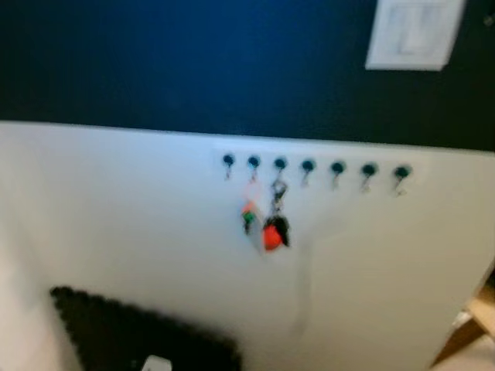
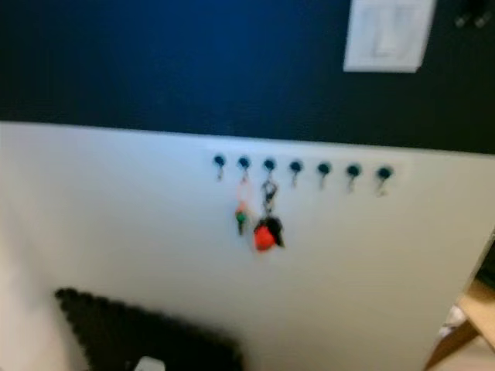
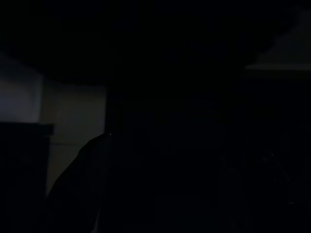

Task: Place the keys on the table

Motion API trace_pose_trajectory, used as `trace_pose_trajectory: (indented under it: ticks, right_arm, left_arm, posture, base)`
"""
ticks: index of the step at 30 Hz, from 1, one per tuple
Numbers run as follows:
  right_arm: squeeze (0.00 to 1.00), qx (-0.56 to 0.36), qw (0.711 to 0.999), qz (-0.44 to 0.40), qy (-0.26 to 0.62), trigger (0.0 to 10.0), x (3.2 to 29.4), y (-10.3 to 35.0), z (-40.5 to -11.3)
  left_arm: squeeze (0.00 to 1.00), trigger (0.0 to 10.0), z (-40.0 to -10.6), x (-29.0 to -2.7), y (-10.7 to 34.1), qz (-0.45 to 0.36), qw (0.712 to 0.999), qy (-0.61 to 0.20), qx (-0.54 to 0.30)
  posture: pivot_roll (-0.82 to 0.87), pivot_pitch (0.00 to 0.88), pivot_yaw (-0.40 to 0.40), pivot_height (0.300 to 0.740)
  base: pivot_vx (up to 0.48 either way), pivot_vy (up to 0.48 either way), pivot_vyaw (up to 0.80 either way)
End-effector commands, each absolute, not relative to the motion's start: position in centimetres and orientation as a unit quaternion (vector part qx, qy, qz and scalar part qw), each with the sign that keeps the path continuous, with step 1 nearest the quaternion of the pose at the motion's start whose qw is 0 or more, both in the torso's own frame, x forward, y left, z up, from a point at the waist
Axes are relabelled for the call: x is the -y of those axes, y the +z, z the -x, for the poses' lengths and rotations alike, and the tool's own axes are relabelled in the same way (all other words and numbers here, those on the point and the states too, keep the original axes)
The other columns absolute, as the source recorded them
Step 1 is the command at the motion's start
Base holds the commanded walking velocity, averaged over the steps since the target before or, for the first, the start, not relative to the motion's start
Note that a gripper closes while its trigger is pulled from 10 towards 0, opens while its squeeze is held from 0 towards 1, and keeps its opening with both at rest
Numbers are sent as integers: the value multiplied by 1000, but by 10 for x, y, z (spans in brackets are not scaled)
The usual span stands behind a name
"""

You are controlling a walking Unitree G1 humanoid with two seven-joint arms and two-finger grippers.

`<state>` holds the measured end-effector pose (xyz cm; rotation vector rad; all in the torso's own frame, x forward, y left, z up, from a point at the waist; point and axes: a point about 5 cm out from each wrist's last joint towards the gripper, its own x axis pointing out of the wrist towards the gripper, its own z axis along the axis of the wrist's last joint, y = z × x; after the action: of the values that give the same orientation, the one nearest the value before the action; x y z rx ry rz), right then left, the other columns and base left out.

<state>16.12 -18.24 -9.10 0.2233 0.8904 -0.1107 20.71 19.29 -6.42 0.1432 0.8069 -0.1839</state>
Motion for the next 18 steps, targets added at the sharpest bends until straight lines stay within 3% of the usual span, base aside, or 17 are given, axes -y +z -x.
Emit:
trace_pose_trajectory:
  ticks: [1,5,14,18]
  right_arm:
    - [0,-425,896,-112,-62,10000,184,-91,-161]
    - [0,-426,895,-115,-64,10000,184,-92,-158]
    - [0,-428,894,-114,-65,10000,184,-92,-156]
    - [0,-426,896,-112,-62,10000,185,-91,-158]
  left_arm:
    - [0,10000,-207,-191,-64,-74,912,-100,-391]
    - [0,10000,-208,-189,-63,-78,911,-114,-388]
    - [0,10000,-206,-187,-64,-76,911,-121,-386]
    - [0,10000,-206,-188,-64,-70,913,-111,-386]
  posture:
    - [82,0,42,740]
    - [82,0,45,740]
    - [78,0,45,740]
    - [79,0,43,740]
  base:
    - [0,0,0]
    - [0,0,0]
    - [0,-463,0]
    - [0,0,0]
